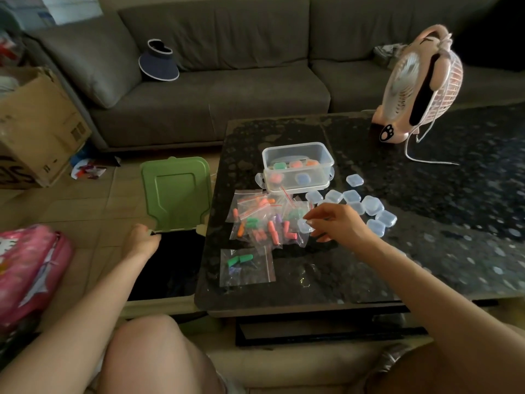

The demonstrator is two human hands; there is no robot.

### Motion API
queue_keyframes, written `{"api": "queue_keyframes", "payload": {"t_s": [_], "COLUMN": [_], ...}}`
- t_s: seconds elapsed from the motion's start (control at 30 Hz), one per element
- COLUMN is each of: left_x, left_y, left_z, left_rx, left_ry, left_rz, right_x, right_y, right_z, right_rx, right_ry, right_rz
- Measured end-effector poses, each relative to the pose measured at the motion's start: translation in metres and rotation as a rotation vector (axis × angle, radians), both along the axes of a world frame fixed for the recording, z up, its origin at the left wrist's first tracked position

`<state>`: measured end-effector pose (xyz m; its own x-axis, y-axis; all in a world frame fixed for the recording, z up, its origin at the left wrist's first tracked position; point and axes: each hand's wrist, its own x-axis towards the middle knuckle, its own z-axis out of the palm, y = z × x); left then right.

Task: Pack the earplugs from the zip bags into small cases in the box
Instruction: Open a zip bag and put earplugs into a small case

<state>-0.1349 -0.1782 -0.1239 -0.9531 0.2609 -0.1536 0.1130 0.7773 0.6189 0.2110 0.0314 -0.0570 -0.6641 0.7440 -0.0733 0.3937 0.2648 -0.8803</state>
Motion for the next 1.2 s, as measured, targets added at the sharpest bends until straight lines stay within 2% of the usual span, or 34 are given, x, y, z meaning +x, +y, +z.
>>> {"api": "queue_keyframes", "payload": {"t_s": [0.23, 0.43, 0.53, 0.67, 0.77, 1.0, 1.2], "left_x": [0.05, 0.136, 0.17, 0.185, 0.189, 0.198, 0.207], "left_y": [0.029, 0.052, 0.056, 0.059, 0.061, 0.064, 0.069], "left_z": [0.067, 0.1, 0.088, 0.06, 0.053, 0.058, 0.068], "left_rx": [0.039, 0.082, -0.094, -0.5, -0.582, -0.42, 0.16], "left_ry": [0.16, 0.07, 0.081, 0.194, 0.281, 0.237, -0.067], "left_rz": [-0.296, -0.574, -0.719, -0.828, -0.816, -0.858, -0.801], "right_x": [-0.003, -0.001, 0.002, 0.004, 0.004, -0.004, -0.01], "right_y": [-0.007, -0.009, -0.009, -0.008, -0.008, -0.014, -0.023], "right_z": [0.003, 0.002, 0.0, -0.003, -0.004, -0.006, -0.003], "right_rx": [0.0, -0.01, -0.028, -0.013, 0.043, 0.155, -0.011], "right_ry": [-0.02, -0.045, -0.054, -0.073, -0.102, -0.144, -0.088], "right_rz": [0.012, 0.029, 0.04, 0.053, 0.065, 0.138, 0.271]}}
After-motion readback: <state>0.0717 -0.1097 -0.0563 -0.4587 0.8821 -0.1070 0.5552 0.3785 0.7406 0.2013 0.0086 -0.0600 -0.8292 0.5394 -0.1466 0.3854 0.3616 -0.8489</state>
